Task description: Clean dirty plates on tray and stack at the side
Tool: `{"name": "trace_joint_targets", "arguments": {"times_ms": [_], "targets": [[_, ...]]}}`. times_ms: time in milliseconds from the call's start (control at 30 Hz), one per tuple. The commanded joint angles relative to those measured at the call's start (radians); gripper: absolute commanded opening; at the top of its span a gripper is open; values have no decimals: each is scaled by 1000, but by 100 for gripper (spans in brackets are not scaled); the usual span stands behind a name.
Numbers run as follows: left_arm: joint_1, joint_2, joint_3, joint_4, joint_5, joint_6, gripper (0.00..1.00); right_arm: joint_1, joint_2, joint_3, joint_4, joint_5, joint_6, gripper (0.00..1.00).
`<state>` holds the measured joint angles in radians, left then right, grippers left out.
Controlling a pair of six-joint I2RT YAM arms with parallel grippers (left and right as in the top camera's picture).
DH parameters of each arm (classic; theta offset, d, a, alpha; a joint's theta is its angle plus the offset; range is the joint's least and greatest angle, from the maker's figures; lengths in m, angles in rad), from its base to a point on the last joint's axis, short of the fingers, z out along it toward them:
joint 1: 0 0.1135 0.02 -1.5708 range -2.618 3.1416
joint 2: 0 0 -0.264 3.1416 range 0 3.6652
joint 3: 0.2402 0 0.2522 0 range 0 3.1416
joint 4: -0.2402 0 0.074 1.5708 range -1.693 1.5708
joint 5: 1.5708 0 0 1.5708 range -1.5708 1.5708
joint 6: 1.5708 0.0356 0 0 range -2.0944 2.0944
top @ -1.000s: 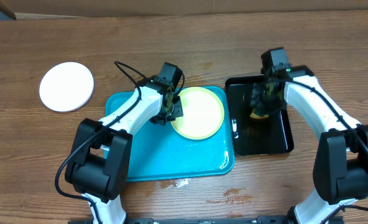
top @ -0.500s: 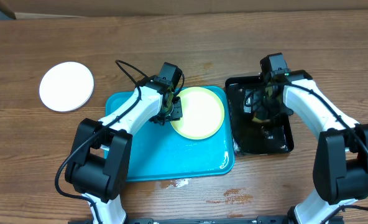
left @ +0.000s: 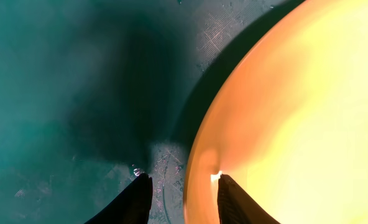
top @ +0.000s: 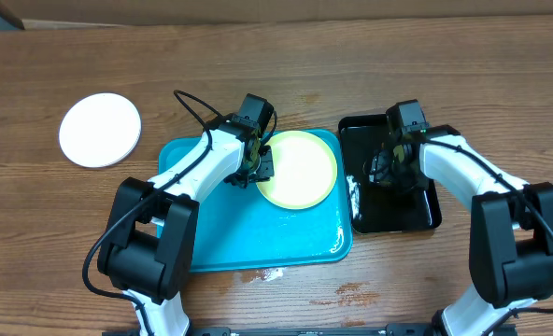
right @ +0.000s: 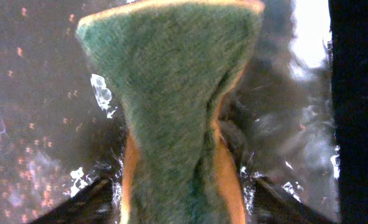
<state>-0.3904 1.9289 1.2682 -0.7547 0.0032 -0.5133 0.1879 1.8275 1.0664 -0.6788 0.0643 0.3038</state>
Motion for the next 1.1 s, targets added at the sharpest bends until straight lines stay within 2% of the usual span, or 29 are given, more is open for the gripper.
{"name": "trace_joint_targets", "arguments": {"times_ms": [0,33,67,167,200,233,267,433,467,533,567,733,767,800,833,867,933,1067], "targets": [[5,13,-6,-1,-13,32,37,3,-3,-39,32,-13,10,31],[5,13,-6,-1,-13,40,37,3,-3,-39,32,-13,10,8],[5,13,-6,-2,-13,43,37,2,-3,-38,32,-12,10,4],[5,13,-6,-5,-13,43,37,0,-3,-8,4,-11,-7,4],[5,13,-6,-5,-13,43,37,0,-3,8,-19,-13,-12,22],[5,13,-6,-5,-13,43,38,0,-3,20,-39,-13,-12,51],[5,13,-6,-5,-13,42,38,0,-3,34,-70,-13,-12,61],[5,13,-6,-5,-13,42,39,3,-3,33,-128,-25,-11,62],[5,13,-6,-5,-13,42,39,3,-3,32,-144,-45,-11,56],[5,13,-6,-4,-13,42,39,3,-3,32,-150,-47,-11,18],[5,13,-6,-4,-13,42,39,3,-3,32,-149,-47,-11,5],[5,13,-6,-5,-13,43,39,0,-3,33,-114,-32,-13,4],[5,13,-6,-5,-13,45,39,0,-3,35,-116,-32,-13,10],[5,13,-6,-5,-13,47,39,0,-3,40,-122,-32,-13,42],[5,13,-6,-7,-14,47,39,0,-3,54,-134,-31,-13,68],[5,13,-6,-7,-14,47,40,0,-3,69,-143,-31,-16,70],[5,13,-6,-6,-14,47,42,0,-3,109,-164,-32,-16,68],[5,13,-6,-5,-14,47,41,0,-3,145,-149,-31,-18,50]]}}
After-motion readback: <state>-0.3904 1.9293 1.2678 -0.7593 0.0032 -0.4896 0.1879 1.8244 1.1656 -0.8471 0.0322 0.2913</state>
